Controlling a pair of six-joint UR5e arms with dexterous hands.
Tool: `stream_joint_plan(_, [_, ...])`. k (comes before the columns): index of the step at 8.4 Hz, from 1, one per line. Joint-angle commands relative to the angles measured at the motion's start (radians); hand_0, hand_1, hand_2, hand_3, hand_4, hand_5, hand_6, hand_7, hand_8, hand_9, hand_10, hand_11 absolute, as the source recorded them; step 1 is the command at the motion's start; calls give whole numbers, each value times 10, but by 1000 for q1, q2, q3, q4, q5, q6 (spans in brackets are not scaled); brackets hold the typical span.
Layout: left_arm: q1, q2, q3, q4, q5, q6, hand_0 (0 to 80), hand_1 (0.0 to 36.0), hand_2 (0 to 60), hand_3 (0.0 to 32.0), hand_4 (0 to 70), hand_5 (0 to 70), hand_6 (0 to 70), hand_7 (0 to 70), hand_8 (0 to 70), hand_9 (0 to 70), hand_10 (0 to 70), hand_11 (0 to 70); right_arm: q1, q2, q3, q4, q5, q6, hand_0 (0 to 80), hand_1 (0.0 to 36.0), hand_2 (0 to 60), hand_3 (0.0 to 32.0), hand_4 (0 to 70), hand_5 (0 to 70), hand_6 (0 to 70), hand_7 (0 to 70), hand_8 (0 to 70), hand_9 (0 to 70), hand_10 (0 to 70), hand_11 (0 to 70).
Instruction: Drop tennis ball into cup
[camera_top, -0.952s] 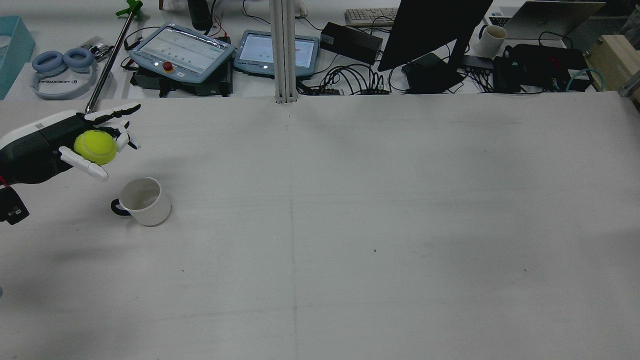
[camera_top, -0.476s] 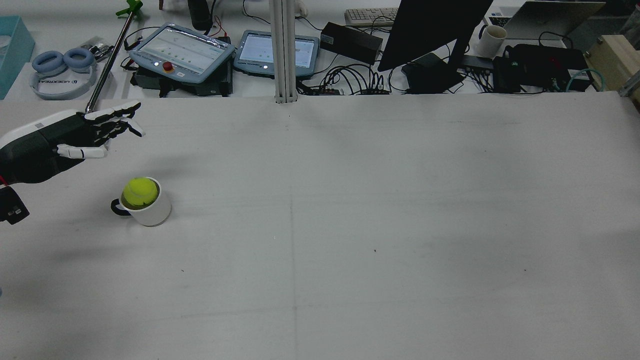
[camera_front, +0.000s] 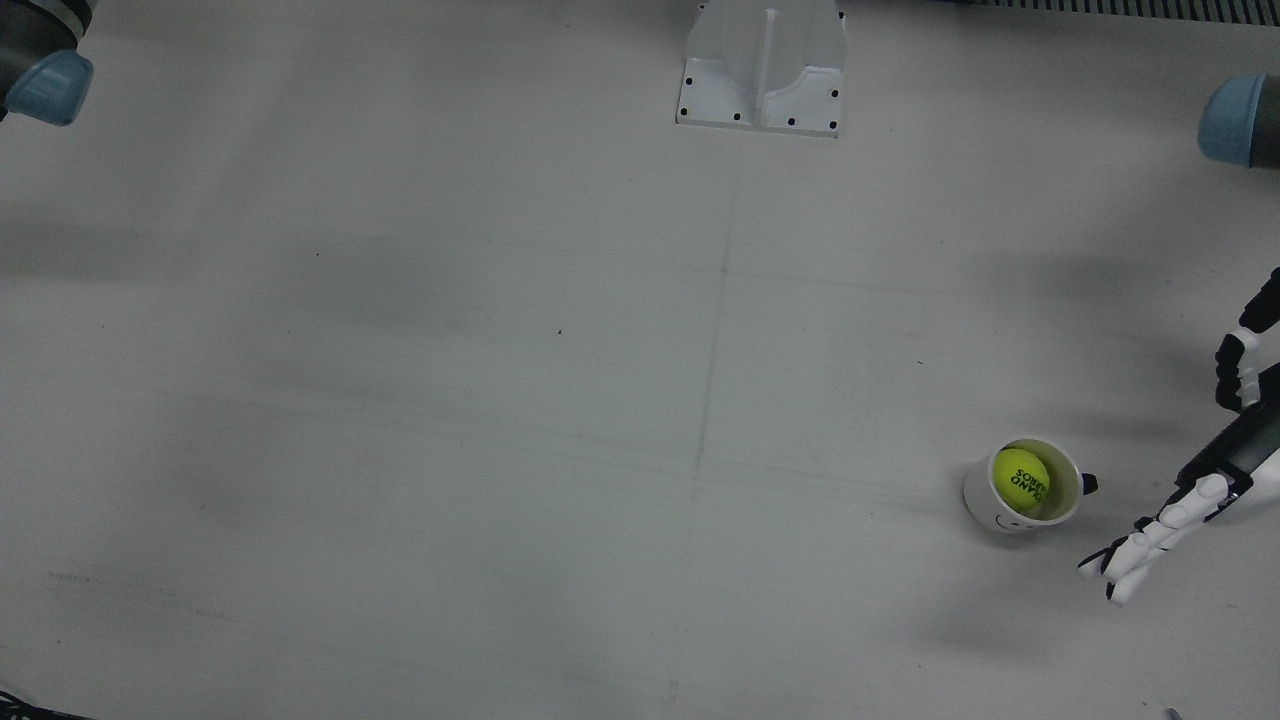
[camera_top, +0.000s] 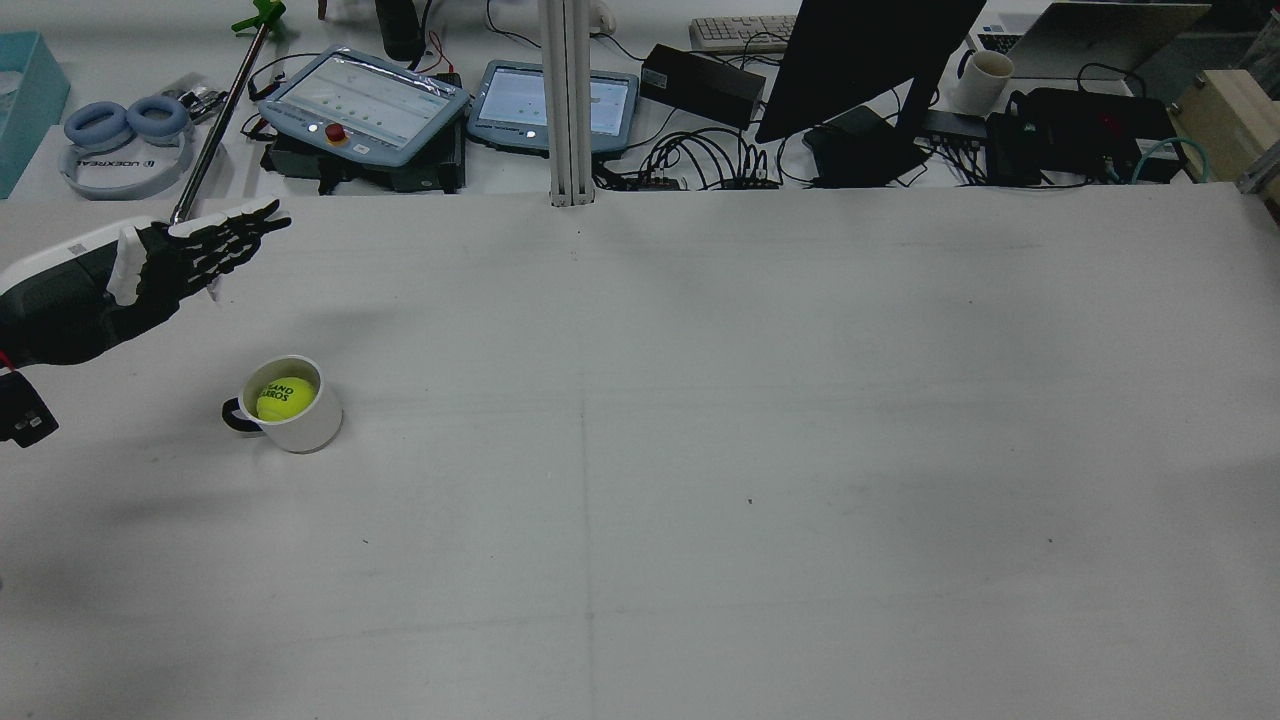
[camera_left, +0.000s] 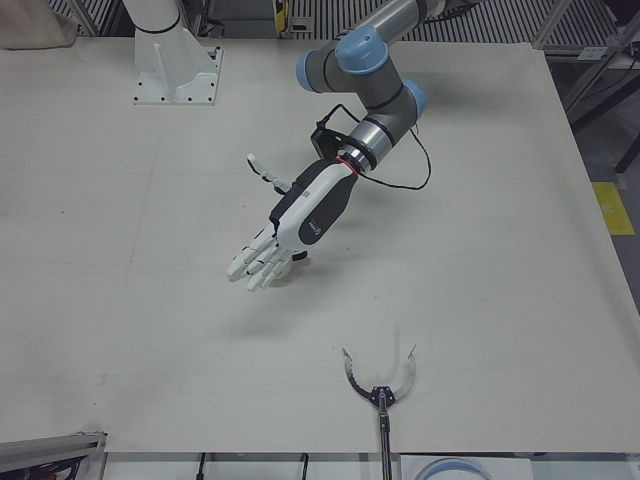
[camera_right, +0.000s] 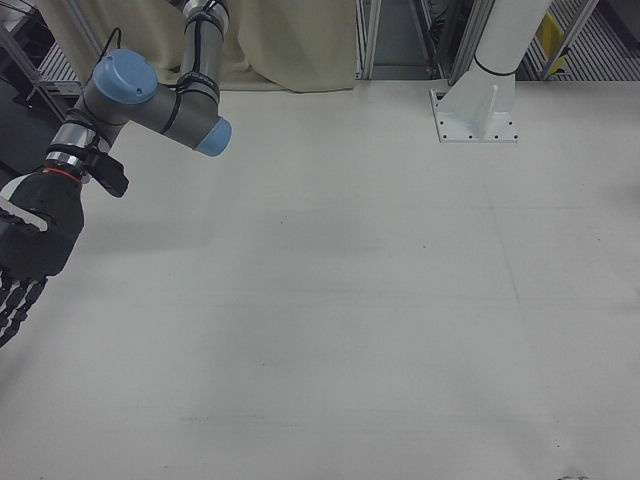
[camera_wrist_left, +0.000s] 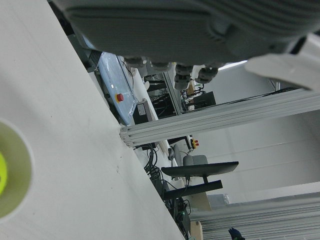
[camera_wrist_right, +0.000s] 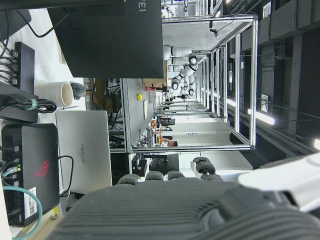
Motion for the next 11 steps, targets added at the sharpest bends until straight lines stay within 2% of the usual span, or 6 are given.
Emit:
stream_joint_plan(1, [-1,1,1,-35,0,0,0,0,0,0,36,0,5,129,0,11,0,0,0,0,0,0,0,0,0,0,0,0,0,0,0,0,0,0,0,0])
stream_joint_plan(3, [-4,2,-5,-44,-2,0,0,0,0,68,0,0,0,0,0,0,0,0,0,0,0,0,0,0,0,0,0,0,0,0,0,0,0,0,0,0])
stream_joint_plan(5, [-58,1,-29,-5,-2,-1,0,1,232,0,0,0,0,0,0,0,0,0,0,0,0,0,0,0,0,0,0,0,0,0,0,0,0,0,0,0])
stream_joint_plan(7, [-229,-2,-43,43,0,-13,84,64,125,0,0,0,0,0,0,0,0,0,0,0,-2,0,0,0,0,0,0,0,0,0,0,0,0,0,0,0])
stream_joint_plan(8, [-285,-7,-31,69,0,-15,373,95,7,0,0,0,0,0,0,0,0,0,0,0,-2,0,0,-1,0,0,0,0,0,0,0,0,0,0,0,0])
stream_joint_plan(11, [-398,-7,8,138,0,-15,476,137,0,0,0,0,0,8,0,0,0,0,0,0,-2,0,0,0,0,0,0,0,0,0,0,0,0,0,0,0])
